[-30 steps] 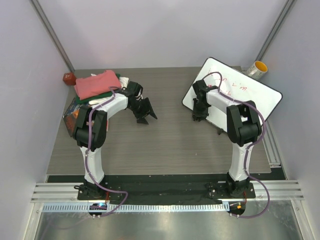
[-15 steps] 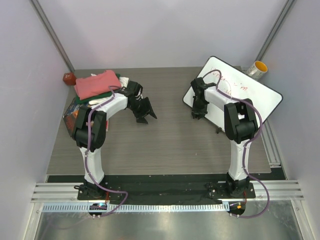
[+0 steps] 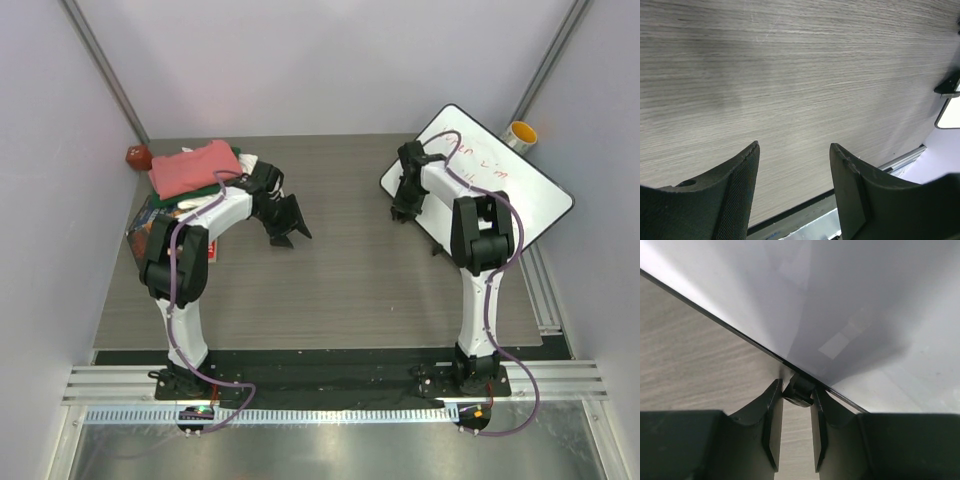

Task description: Fold and stack the t-shirts

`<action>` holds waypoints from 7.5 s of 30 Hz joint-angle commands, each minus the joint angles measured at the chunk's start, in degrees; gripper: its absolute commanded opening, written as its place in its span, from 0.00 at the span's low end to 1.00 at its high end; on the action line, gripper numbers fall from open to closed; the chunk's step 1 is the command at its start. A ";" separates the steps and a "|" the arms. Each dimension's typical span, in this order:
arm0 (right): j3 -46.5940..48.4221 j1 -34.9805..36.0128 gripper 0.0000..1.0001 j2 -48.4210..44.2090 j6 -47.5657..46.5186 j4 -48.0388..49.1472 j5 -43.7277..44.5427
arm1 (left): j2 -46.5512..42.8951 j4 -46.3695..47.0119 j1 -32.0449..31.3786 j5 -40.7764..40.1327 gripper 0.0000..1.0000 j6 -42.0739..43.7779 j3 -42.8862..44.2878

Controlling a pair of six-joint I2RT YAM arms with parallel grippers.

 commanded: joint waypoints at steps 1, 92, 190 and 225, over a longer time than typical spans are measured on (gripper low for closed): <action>0.57 -7.44 0.01 7.83 1.44 4.14 7.00 | -3.42 -1.37 0.38 -1.10 0.59 1.62 -0.22; 0.31 -18.26 0.36 6.78 -5.24 6.78 3.31 | -9.93 -1.10 0.38 -4.44 0.59 1.71 -6.28; -1.54 -5.52 0.45 -11.49 -2.87 1.68 -7.76 | -6.24 3.91 0.38 -0.14 0.60 0.13 -5.94; -12.26 4.86 0.48 -22.30 4.61 15.04 -26.58 | -14.58 -2.17 29.48 -9.99 0.63 -5.92 7.43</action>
